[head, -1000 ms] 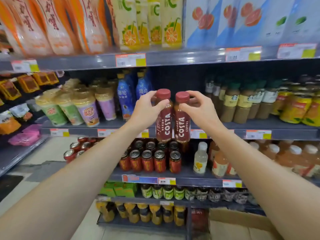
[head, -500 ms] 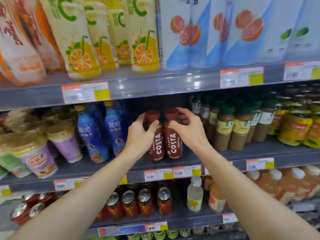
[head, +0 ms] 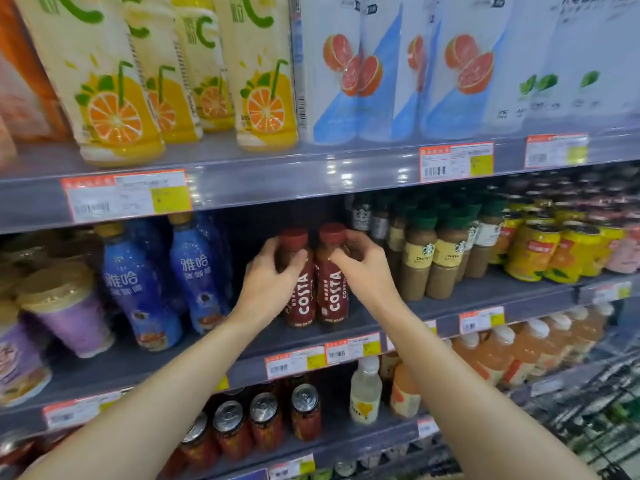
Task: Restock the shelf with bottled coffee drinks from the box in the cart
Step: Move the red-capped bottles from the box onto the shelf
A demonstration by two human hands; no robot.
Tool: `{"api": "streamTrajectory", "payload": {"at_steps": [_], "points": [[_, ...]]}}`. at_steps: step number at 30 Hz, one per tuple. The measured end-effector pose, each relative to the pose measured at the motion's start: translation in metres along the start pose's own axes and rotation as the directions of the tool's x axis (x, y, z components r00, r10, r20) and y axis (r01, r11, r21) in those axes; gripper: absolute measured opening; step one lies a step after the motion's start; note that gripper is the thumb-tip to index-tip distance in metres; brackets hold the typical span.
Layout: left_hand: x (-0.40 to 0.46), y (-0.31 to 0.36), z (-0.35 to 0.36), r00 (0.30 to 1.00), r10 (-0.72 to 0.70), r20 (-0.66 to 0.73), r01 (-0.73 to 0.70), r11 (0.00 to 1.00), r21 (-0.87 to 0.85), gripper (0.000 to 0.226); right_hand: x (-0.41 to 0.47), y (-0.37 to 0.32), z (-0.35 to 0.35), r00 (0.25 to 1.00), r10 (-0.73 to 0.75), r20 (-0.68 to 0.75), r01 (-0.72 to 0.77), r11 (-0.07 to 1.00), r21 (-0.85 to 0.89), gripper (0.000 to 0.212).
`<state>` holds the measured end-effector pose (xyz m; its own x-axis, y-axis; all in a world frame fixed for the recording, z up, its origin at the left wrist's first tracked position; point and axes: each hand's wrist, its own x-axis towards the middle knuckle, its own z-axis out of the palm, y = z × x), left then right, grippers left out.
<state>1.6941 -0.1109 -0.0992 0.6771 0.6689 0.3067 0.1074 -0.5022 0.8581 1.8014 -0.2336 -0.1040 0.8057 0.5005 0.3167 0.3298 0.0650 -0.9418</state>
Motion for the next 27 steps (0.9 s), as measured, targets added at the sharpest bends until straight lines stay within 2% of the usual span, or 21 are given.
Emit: {"api": "streamTrajectory", "payload": {"at_steps": [2, 5, 7, 9, 17, 27], "points": [[-0.002, -0.001, -0.001, 1.000, -0.006, 0.010, 0.006, 1.000, -0.011, 0.042, -0.003, 0.004, 0.001, 1.000, 0.005, -0.021, -0.005, 1.000, -0.025, 0.046], [-0.007, -0.009, -0.003, 0.995, -0.014, 0.102, 0.009, 0.999, 0.051, 0.053, -0.016, 0.010, 0.000, 1.000, 0.018, -0.020, -0.020, 0.995, -0.097, 0.067], [-0.012, -0.016, -0.003, 0.991, -0.008, 0.130, -0.006, 0.994, 0.107, 0.052, -0.029, 0.020, 0.002, 1.000, -0.018, -0.011, 0.015, 0.977, -0.214, 0.077], [-0.014, -0.020, -0.002, 0.995, -0.007, 0.102, -0.004, 0.994, 0.110, 0.048, -0.039, 0.032, 0.005, 0.998, -0.050, -0.022, 0.040, 0.943, -0.329, 0.080], [0.000, -0.022, -0.004, 0.986, -0.057, 0.158, 0.028, 0.983, 0.182, 0.053, -0.045, 0.050, 0.017, 0.991, -0.008, -0.135, -0.041, 0.933, -0.356, 0.054], [0.000, -0.023, -0.006, 0.982, -0.055, 0.181, 0.009, 0.969, 0.247, 0.056, -0.021, 0.049, 0.012, 0.978, 0.077, -0.194, -0.136, 0.940, -0.313, 0.048]]}}
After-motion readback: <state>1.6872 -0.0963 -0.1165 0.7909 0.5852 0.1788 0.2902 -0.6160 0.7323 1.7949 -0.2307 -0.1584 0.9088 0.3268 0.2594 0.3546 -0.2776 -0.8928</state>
